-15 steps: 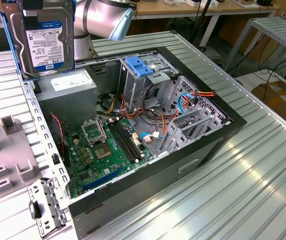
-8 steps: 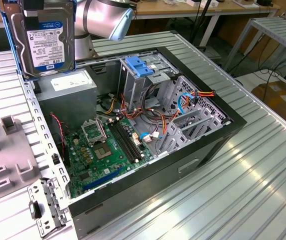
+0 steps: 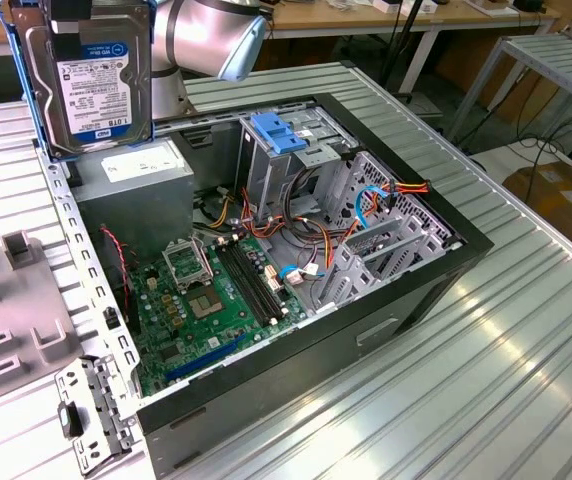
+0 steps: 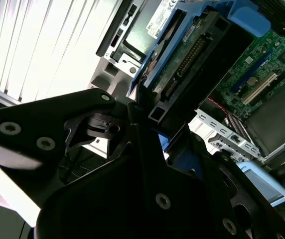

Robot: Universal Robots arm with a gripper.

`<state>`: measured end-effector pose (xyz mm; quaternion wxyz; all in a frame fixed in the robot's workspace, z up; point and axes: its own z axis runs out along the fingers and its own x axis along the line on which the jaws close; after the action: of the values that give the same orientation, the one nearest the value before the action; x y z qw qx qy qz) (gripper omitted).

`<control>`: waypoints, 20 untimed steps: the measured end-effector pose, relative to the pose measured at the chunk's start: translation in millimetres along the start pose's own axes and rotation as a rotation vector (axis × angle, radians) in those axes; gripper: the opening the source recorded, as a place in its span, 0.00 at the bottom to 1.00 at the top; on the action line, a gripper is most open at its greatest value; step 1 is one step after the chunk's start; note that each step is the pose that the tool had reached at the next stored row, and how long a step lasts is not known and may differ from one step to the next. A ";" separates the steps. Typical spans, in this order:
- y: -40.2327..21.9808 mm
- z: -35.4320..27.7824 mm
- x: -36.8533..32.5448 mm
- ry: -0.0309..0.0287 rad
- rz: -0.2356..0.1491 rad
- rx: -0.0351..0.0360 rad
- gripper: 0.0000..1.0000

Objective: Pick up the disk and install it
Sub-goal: 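Pick up the disk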

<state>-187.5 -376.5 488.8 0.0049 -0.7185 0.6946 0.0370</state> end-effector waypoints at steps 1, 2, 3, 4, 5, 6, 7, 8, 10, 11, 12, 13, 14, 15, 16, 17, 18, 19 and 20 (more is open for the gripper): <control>-0.1 0.1 0.0 0.0000 0.000 0.0000 0.37; -0.3 0.2 0.0 0.0001 0.000 0.0000 0.37; -0.3 0.3 0.0 0.0001 0.000 0.0000 0.37; -0.3 0.3 0.0 0.0001 0.000 0.0000 0.37; -0.4 0.4 0.0 0.0003 0.000 0.0000 0.37; -0.4 0.4 0.1 0.0004 0.000 -0.0001 0.37; -0.5 0.5 0.1 0.0004 0.000 0.0000 0.37; -0.7 0.6 0.1 0.0004 0.000 0.0000 0.37; -1.7 0.7 0.3 0.0008 0.000 0.0000 0.37; -2.9 0.7 0.4 0.0010 0.000 -0.0001 0.37; -3.9 0.7 0.7 0.0008 0.000 -0.0001 0.37; -4.5 0.7 0.9 0.0009 0.000 0.0000 0.37; -5.4 0.7 0.9 0.0009 0.000 0.0000 0.37; -6.2 0.8 1.1 0.0008 0.000 0.0000 0.37; -6.8 0.8 1.2 0.0009 0.000 -0.0001 0.37; -7.7 0.8 1.9 0.0007 0.000 0.0001 0.37; -8.1 0.7 2.8 0.0009 0.000 -0.0001 0.37; -8.3 0.7 3.9 0.0008 0.000 0.0000 0.37; -8.4 0.7 4.7 0.0009 0.000 0.0000 0.37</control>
<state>-179.0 -380.8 487.4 0.0046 -0.7184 0.6946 0.0367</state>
